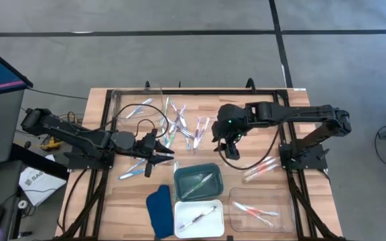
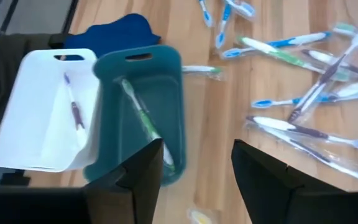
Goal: Pick & Place Toothbrushes
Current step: Put the orange toothbrush into the bottom transparent bin
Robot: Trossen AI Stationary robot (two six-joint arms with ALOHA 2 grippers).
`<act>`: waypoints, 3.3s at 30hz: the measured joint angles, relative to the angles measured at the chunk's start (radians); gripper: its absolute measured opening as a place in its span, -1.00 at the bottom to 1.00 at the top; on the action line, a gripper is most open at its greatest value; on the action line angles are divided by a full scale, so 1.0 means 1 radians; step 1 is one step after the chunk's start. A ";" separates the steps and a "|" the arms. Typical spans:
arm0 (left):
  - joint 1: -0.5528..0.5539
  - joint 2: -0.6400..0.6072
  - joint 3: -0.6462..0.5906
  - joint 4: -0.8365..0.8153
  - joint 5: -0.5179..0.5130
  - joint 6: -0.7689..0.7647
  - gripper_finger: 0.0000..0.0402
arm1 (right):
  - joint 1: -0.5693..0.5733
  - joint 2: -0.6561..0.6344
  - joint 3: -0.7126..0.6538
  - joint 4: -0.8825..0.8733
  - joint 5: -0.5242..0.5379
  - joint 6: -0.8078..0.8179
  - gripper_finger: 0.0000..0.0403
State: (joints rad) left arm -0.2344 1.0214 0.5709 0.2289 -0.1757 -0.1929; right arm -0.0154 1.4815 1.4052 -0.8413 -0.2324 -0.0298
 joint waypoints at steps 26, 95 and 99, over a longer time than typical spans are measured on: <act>0.000 0.000 -0.029 0.022 -0.045 0.008 -0.53 | 0.114 0.011 -0.102 -0.406 0.180 0.314 -0.26; 0.000 0.002 -0.030 0.058 -0.044 0.028 -0.53 | 0.152 -0.004 -0.746 -0.032 0.236 0.576 -0.15; 0.000 0.002 -0.030 0.057 -0.044 0.028 -0.53 | 0.151 -0.005 -0.744 -0.013 0.277 0.552 -0.24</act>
State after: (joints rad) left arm -0.2344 1.0237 0.5411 0.2863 -0.2199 -0.1646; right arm 0.1352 1.4761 0.6613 -0.8545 0.0449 0.5219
